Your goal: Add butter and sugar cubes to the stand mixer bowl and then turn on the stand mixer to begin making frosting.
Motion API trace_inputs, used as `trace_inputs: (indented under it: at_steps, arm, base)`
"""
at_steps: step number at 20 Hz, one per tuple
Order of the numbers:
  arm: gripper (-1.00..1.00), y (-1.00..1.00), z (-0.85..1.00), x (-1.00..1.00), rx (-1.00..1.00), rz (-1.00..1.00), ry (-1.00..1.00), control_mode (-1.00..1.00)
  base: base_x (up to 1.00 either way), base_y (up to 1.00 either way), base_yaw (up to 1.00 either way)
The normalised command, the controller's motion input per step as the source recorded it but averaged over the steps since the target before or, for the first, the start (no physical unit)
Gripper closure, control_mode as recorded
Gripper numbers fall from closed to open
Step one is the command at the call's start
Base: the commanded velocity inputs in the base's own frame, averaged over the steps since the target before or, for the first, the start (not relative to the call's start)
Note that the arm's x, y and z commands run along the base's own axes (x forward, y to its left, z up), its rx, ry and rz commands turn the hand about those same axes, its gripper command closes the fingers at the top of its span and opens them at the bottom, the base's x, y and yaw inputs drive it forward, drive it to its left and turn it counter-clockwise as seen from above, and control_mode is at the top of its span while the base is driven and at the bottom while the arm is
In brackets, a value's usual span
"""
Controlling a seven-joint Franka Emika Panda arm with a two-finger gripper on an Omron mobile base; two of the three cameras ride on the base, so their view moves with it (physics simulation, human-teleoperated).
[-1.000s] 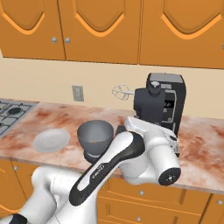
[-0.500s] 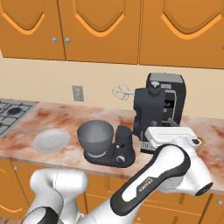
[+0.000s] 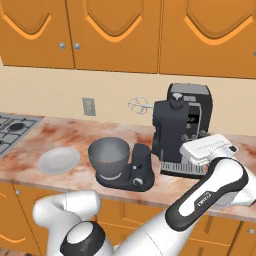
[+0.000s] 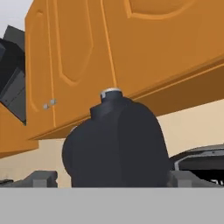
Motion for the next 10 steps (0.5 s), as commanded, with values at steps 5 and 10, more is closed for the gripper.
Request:
trace_inputs:
  at_steps: [5,10]
  arm:
    - [-1.00,0.02,0.00,0.46,-0.03,0.17,0.00,-1.00]
    - [-1.00,0.03,0.00,0.42,-0.01,0.24,-0.02,-1.00]
  base:
    - [0.00,0.00,0.00]
    - [0.00,0.00,0.00]
